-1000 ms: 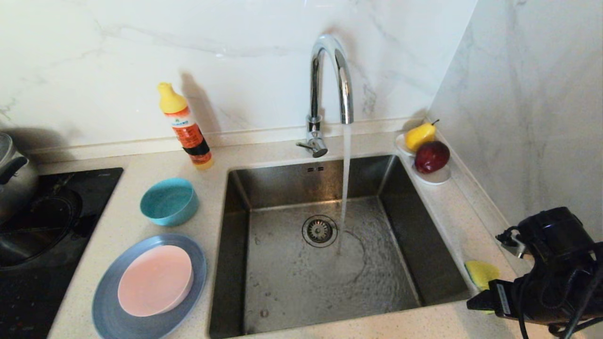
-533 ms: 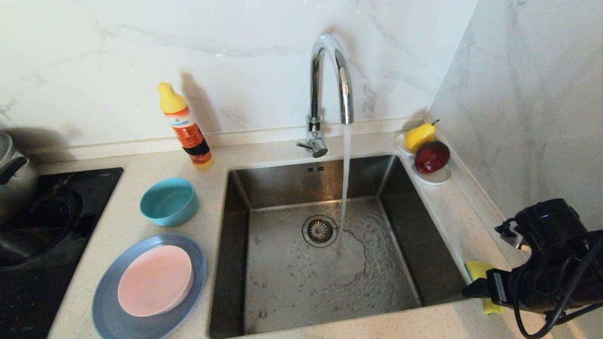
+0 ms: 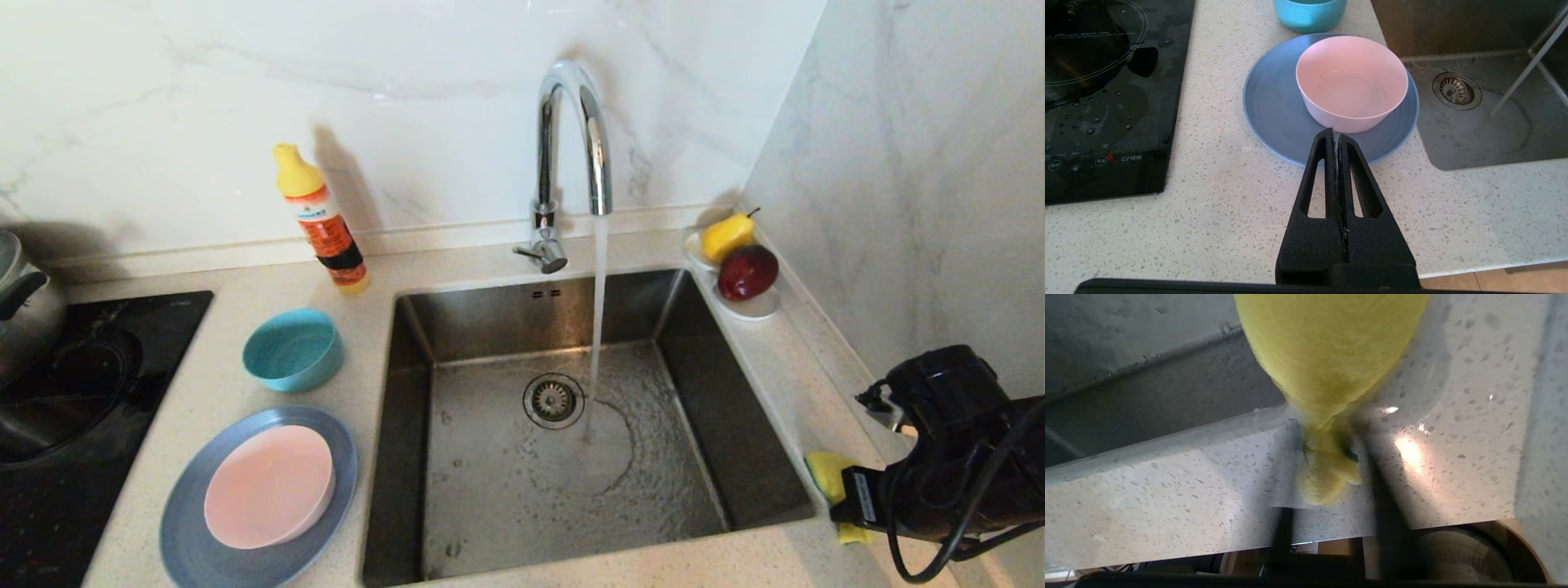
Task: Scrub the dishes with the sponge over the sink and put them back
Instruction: Pick up a bowl and the sponge
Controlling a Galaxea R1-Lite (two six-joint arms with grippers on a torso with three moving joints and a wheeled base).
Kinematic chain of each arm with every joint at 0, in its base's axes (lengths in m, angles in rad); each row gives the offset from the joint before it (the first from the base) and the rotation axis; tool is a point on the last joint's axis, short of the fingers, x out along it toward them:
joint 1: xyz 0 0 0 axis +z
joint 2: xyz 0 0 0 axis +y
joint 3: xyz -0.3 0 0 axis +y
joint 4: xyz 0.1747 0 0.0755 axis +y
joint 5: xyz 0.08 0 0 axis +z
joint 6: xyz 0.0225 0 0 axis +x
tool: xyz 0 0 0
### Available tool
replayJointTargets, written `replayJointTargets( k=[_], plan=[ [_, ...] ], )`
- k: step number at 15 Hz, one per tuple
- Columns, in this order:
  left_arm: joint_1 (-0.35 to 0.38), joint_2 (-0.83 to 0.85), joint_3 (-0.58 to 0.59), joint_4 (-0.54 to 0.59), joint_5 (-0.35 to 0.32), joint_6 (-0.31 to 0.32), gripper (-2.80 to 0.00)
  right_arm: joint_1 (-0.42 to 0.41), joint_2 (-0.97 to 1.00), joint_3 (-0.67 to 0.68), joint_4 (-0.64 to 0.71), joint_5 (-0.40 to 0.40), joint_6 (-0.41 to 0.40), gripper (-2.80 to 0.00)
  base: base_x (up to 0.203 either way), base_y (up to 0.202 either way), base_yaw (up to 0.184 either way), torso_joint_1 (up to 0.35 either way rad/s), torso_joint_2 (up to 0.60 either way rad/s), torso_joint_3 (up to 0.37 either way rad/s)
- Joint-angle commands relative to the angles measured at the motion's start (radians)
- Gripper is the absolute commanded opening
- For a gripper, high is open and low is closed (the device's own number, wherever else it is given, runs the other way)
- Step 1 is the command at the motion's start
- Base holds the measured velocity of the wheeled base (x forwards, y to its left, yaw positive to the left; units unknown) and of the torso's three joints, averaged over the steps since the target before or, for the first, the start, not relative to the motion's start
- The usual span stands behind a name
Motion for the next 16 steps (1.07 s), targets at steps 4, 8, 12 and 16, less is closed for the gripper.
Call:
replayJointTargets(
  k=[4, 8, 12, 16],
  plan=[
    [0.000, 0.002, 0.000, 0.000, 0.000, 0.000, -2.80, 0.002, 0.006, 0.001, 0.001, 0.003, 0.001, -2.80, 0.000, 0.000, 0.000, 0.000, 0.00, 0.000],
    [0.000, 0.002, 0.000, 0.000, 0.000, 0.000, -2.80, 0.026, -0.131, -0.005, 0.048, 0.003, -0.004, -2.80, 0.000, 0.000, 0.000, 0.000, 0.00, 0.000],
    [0.000, 0.002, 0.000, 0.000, 0.000, 0.000, -2.80, 0.191, -0.357, -0.038, 0.194, 0.016, -0.009, -2.80, 0.000, 0.000, 0.000, 0.000, 0.00, 0.000],
    [0.000, 0.002, 0.000, 0.000, 0.000, 0.000, -2.80, 0.426, -0.496, -0.055, 0.256, 0.033, -0.002, -2.80, 0.000, 0.000, 0.000, 0.000, 0.00, 0.000]
  ],
)
